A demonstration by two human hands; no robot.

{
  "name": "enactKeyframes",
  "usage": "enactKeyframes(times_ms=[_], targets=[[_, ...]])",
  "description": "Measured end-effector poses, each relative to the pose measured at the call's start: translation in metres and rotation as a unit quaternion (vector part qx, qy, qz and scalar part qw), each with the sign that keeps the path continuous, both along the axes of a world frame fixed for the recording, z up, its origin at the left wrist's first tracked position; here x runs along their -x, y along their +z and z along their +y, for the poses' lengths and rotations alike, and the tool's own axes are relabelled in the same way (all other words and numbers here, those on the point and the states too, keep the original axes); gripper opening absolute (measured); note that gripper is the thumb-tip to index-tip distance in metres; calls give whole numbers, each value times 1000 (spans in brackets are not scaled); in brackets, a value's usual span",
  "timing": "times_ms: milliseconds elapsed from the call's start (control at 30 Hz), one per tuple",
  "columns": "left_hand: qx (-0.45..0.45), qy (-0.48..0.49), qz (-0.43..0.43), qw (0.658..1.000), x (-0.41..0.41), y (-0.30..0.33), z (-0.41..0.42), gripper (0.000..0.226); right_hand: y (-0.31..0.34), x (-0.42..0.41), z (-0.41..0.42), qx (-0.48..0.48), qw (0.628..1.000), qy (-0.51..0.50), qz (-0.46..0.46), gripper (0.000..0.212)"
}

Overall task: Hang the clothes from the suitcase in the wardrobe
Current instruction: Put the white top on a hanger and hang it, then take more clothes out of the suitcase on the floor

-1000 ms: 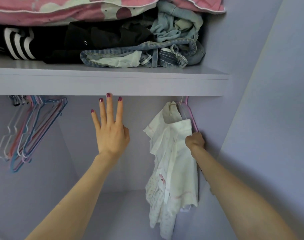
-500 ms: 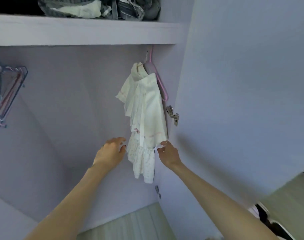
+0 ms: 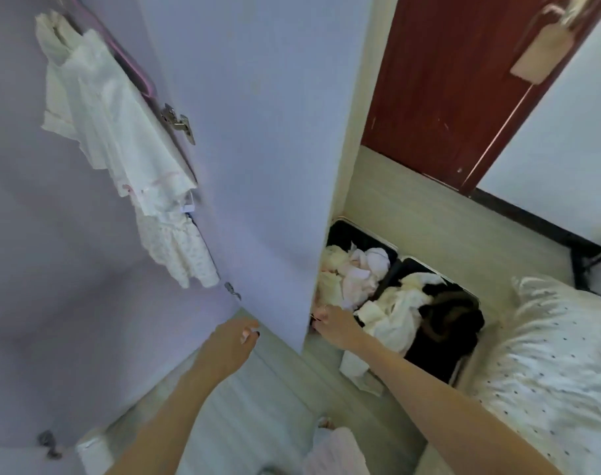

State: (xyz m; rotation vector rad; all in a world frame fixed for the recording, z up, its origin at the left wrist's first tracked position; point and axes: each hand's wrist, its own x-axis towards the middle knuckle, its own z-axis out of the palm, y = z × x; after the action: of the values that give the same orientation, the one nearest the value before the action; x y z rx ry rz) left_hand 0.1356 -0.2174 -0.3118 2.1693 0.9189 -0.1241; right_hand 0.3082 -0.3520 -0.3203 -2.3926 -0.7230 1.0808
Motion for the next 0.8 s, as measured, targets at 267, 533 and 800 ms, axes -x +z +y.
enactKeyframes(times_ms=[267, 533, 800], targets=[[39, -145, 30, 988, -114, -30, -76, 25, -29, -85, -105, 39, 991, -129, 14, 30], [74, -126, 89, 985, -248, -124, -119, 30, -113, -212, -157, 120, 983, -115, 73, 26], [109, -111, 125, 980, -346, -283, -131, 35, -269, -310, -162, 126, 966, -185, 127, 37]])
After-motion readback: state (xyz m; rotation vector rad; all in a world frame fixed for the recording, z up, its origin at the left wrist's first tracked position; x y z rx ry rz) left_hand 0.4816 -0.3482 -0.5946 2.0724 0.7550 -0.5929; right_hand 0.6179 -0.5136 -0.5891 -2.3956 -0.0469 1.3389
